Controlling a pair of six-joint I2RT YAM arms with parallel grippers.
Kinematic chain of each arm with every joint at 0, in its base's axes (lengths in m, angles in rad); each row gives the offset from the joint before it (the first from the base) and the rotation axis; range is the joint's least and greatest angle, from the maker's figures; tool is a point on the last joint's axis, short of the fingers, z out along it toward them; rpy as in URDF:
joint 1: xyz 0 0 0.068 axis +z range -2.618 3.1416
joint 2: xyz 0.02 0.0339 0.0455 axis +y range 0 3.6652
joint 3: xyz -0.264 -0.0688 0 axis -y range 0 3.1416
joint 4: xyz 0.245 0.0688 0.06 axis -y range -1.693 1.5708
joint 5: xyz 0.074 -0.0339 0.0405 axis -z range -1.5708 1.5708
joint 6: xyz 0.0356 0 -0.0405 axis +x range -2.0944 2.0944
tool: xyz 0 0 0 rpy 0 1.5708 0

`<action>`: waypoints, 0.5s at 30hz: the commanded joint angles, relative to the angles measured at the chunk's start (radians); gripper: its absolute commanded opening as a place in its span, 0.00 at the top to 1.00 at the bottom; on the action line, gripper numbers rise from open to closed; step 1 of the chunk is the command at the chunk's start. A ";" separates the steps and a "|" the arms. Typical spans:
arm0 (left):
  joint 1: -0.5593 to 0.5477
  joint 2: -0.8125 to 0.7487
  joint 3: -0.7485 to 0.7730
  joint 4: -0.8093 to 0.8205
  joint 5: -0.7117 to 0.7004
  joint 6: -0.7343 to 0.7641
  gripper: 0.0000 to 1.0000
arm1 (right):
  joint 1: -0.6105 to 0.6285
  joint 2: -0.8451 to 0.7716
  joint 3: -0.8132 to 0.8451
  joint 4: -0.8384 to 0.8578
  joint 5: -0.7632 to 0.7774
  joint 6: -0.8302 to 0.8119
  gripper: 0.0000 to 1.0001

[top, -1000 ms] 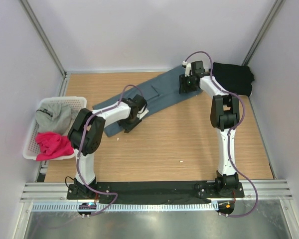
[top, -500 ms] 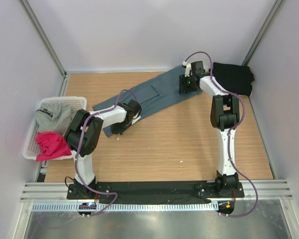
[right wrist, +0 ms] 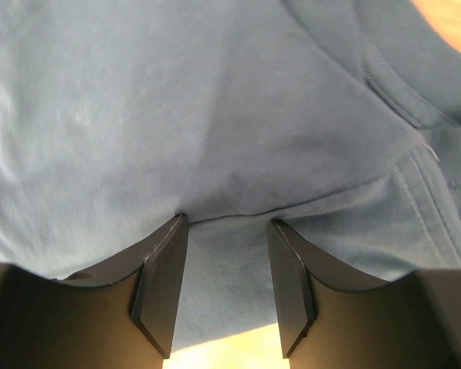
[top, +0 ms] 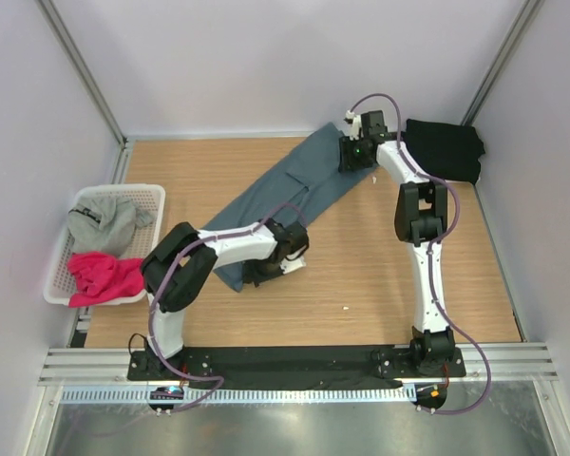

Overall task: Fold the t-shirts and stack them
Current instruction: Fold the tshirt

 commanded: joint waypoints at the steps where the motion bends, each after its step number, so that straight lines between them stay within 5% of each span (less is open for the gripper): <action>1: -0.094 0.002 0.069 -0.079 0.086 -0.018 1.00 | 0.012 0.048 0.081 -0.054 0.006 0.008 0.48; 15: -0.366 0.125 0.358 -0.200 0.149 -0.018 1.00 | 0.055 0.052 0.127 -0.052 -0.043 0.006 0.47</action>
